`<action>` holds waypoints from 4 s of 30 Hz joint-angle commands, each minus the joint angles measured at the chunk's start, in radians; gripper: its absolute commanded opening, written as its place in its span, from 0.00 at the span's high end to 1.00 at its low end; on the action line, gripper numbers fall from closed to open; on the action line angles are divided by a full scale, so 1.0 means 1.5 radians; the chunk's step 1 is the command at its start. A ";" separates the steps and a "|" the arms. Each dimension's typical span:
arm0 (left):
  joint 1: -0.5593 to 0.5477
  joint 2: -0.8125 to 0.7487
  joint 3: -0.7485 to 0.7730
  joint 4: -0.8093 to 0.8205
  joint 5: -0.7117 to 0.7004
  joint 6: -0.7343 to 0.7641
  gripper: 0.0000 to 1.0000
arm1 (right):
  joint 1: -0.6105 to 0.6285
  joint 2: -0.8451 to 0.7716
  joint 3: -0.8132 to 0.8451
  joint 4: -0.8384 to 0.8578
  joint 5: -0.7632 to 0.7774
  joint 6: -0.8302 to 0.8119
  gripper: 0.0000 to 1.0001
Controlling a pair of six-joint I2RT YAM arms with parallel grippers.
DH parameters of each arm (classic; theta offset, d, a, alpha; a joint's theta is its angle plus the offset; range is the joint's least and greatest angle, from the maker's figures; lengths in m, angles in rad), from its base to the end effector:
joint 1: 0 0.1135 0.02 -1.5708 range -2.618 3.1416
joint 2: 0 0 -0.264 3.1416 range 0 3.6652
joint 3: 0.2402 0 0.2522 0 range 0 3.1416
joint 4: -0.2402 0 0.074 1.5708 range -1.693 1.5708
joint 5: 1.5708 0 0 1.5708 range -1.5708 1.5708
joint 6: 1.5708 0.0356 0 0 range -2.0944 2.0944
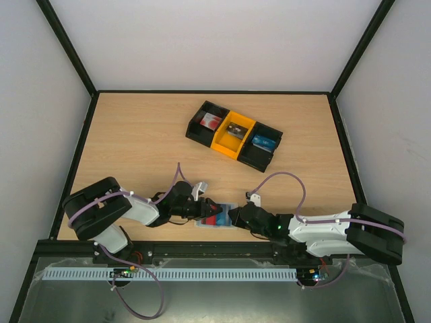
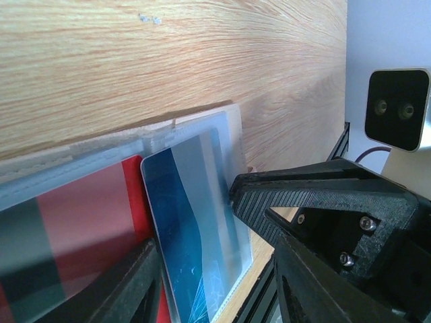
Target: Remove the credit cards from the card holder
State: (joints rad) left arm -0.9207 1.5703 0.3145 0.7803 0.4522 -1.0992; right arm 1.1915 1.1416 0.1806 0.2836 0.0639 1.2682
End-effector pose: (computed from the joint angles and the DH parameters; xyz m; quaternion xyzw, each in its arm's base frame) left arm 0.1372 -0.2061 0.1146 0.0421 0.8391 -0.5315 0.1078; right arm 0.0706 0.1710 0.1185 0.0484 0.9002 0.3973 0.1715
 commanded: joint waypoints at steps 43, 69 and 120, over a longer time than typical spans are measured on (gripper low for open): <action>0.071 -0.147 -0.052 -0.074 -0.016 0.015 0.86 | 0.001 -0.014 -0.021 -0.077 0.024 0.003 0.88; -0.004 0.020 -0.030 0.068 -0.004 -0.043 0.65 | 0.001 0.031 -0.017 -0.009 -0.042 0.026 0.90; 0.025 -0.607 -0.023 -0.335 -0.304 0.498 0.97 | 0.000 -0.143 0.251 -0.199 0.158 -0.031 0.65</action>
State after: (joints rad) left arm -0.8009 0.7418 0.2581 0.3145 0.1997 -0.6445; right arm 1.1912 0.9741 0.5159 0.0536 0.2836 1.0332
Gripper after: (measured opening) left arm 0.027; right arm 0.344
